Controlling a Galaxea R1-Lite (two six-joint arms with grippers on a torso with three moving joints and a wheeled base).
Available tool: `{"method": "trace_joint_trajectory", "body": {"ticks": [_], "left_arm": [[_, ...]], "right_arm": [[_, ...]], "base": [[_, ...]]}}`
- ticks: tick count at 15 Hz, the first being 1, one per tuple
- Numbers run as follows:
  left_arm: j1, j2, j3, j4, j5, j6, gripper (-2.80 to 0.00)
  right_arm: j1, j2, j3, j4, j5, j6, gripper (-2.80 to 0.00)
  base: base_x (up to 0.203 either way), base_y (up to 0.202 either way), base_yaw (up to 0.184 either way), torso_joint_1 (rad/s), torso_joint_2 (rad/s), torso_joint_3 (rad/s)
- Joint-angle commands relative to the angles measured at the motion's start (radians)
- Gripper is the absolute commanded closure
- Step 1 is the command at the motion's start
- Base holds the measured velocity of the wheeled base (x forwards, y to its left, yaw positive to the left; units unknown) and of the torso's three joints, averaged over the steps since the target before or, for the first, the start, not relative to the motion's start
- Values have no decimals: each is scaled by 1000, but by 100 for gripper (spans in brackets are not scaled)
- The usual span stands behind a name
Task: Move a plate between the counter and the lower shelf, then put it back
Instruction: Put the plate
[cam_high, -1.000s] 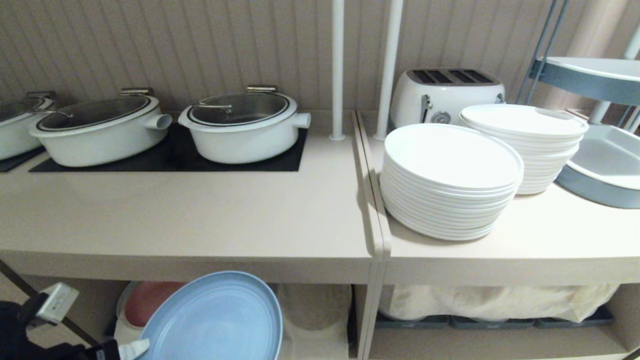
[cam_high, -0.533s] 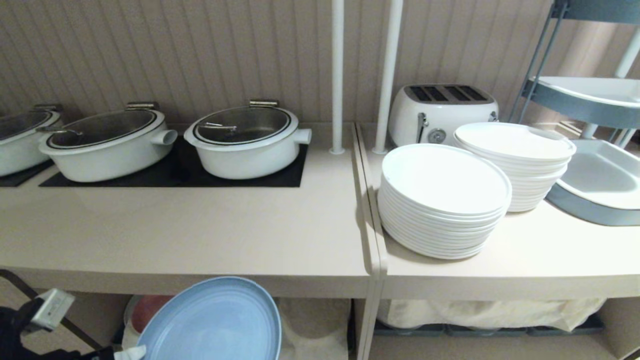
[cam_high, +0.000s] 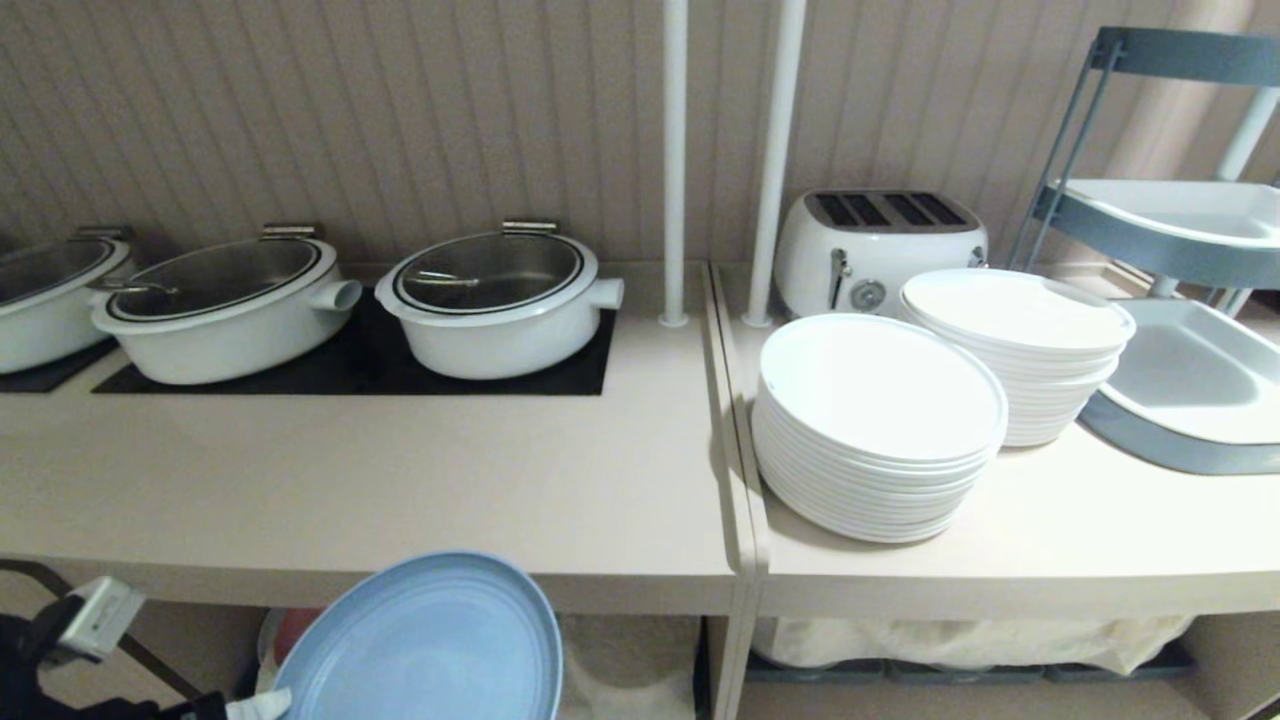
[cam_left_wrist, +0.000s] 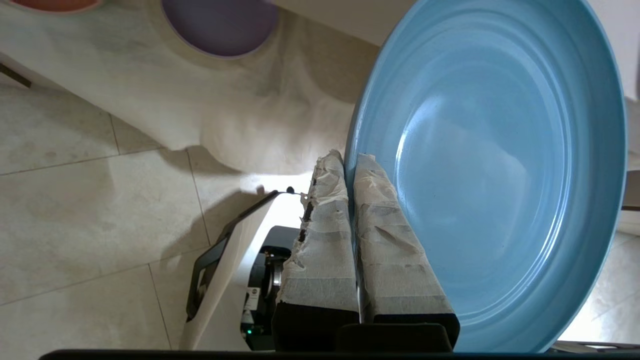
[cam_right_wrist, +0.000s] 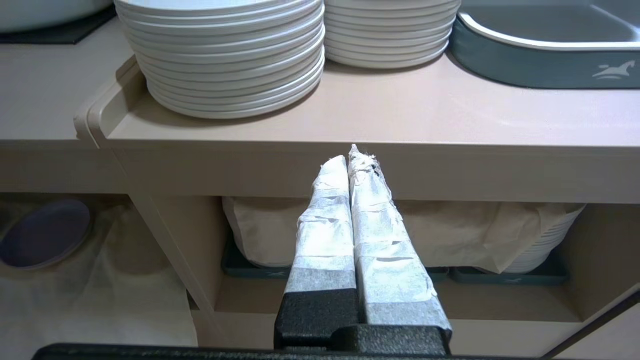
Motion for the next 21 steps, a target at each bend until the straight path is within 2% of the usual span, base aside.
{"method": "trace_joint_trajectory", "body": {"ticks": [1,10,12,21], "left_arm": [[0,1,0,-1,-1,-3,0],[0,3,-10,0,-2,-3,0],[1,4,-18,0,-21,-3,0],[1,3,-31,-1,-21,-5,0]], "right_arm": [[0,0,0,-1,0,-1,0],[0,0,0,-1,0,0,0],[0,0,0,-1,0,0,0],[0,0,0,1,1,0,0]], "base": [[0,0,0,166,-311,-163],[0,0,0,144,-285,-143],[0,0,0,0,0,0],[0,0,0,0,0,0]]}}
